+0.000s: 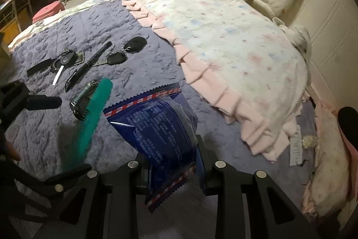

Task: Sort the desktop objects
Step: 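Grasp the blue snack packet with the right gripper while the left gripper grasps the green comb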

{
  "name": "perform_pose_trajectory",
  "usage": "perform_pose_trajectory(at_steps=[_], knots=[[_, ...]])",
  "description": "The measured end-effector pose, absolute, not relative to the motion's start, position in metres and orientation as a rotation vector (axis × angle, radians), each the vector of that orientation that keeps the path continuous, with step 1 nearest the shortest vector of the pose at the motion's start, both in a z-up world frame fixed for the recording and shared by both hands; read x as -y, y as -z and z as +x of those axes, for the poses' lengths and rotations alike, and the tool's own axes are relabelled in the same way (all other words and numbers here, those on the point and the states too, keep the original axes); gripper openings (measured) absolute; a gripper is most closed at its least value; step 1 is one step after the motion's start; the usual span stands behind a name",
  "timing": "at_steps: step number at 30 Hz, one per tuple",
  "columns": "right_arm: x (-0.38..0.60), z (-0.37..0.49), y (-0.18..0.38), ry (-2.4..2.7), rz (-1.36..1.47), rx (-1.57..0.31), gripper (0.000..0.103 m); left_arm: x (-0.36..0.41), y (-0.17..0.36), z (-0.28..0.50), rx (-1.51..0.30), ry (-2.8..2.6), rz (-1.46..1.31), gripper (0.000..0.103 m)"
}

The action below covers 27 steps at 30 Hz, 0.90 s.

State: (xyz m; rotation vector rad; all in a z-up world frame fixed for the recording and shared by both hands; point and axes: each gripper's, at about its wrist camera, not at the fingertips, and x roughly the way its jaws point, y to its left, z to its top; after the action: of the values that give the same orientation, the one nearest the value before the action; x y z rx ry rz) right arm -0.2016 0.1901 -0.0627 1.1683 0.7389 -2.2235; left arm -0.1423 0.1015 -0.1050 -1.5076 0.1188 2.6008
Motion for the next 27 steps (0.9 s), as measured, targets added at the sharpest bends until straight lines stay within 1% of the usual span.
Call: perform_pose_trajectory(at_steps=[10, 17, 19, 20, 21, 22, 23, 24, 26, 27], knots=[[-0.205, -0.201, 0.052, 2.219, 1.128, -0.693, 0.027, -0.097, 0.135, -0.155, 0.000, -2.672, -1.706, 0.091], [-0.205, -0.198, 0.051, 2.202, 1.118, -0.688, 0.027, -0.097, 0.142, -0.160, 0.046, -2.701, -1.743, 0.091], [-0.205, -0.198, 0.052, 2.190, 1.120, -0.691, 0.027, -0.096, 0.142, -0.160, 0.059, -2.707, -1.745, 0.089], [-0.204, -0.197, 0.052, 2.187, 1.120, -0.695, 0.027, -0.096, 0.142, -0.160, 0.057, -2.714, -1.746, 0.086], [-0.204, -0.197, 0.053, 2.182, 1.124, -0.698, 0.027, -0.096, 0.141, -0.160, 0.050, -2.721, -1.748, 0.079], [-0.204, -0.196, 0.053, 2.181, 1.125, -0.700, 0.027, -0.097, 0.140, -0.160, 0.042, -2.729, -1.747, 0.068], [-0.203, -0.196, 0.054, 2.177, 1.128, -0.703, 0.027, -0.098, 0.138, -0.160, 0.034, -2.732, -1.744, 0.062], [-0.202, -0.196, 0.055, 2.173, 1.132, -0.710, 0.027, -0.100, 0.137, -0.160, 0.026, -2.726, -1.742, 0.053], [-0.199, -0.195, 0.058, 2.168, 1.142, -0.725, 0.027, -0.103, 0.135, -0.162, 0.008, -2.699, -1.746, 0.041], [-0.197, -0.196, 0.061, 2.163, 1.153, -0.735, 0.027, -0.105, 0.135, -0.163, -0.007, -2.694, -1.749, 0.037]])
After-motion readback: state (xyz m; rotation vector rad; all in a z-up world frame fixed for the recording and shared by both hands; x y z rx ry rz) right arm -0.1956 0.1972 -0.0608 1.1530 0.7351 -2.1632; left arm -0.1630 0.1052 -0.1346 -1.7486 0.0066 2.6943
